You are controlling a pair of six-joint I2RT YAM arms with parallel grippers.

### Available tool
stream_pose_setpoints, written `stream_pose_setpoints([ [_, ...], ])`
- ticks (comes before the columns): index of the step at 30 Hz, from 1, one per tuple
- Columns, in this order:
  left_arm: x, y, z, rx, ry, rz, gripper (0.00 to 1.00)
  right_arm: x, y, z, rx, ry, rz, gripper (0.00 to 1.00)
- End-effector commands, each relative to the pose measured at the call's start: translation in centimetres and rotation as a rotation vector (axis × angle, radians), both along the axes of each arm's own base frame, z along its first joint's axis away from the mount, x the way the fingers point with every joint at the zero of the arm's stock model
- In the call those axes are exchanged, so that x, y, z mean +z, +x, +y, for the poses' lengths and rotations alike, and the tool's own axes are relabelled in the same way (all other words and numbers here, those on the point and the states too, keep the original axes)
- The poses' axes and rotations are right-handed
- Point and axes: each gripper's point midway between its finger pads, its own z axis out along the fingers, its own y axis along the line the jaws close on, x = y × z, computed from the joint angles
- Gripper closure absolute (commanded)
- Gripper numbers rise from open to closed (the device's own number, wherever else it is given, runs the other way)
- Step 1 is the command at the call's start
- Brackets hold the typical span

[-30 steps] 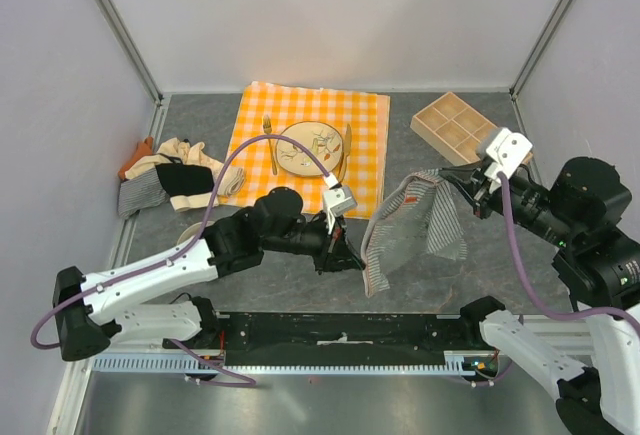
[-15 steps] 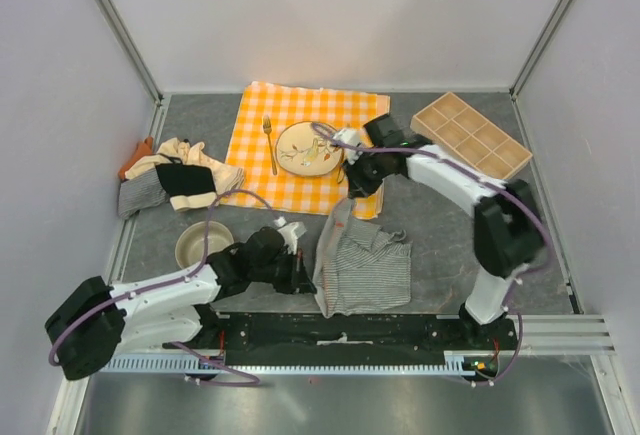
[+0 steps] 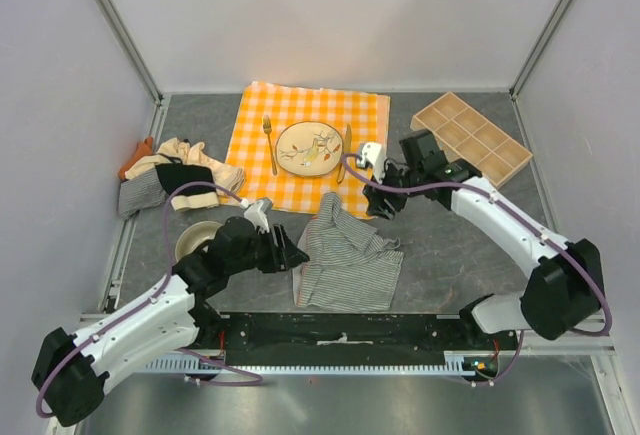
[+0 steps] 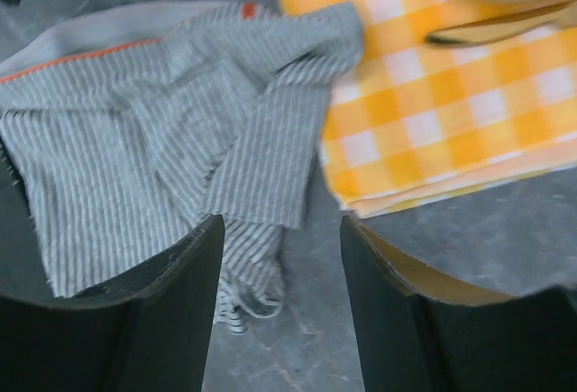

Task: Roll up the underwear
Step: Flatten out the underwear at the center of the board.

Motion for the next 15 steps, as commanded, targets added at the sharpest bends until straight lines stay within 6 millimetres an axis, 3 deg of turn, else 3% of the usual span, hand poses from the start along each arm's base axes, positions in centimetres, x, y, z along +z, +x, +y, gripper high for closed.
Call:
stream_pose_setpoints([
  [1, 1.9, 0.8, -0.3, -0.060, 0.041, -0.089, 0.41, -6.0, -3.6, 0.5, 0.046, -0.025, 0.202, 0.40],
  [8, -0.9, 0.4, -0.1, -0.055, 0.079, -0.022, 0.40, -11.0, -3.1, -0.2, -0.069, -0.162, 0.282, 0.38],
  [15, -4.0, -0.1, -0.1, -0.064, 0.110, 0.041, 0.39, -13.0, -4.2, 1.0, -0.054, -0.184, 0.343, 0.37],
])
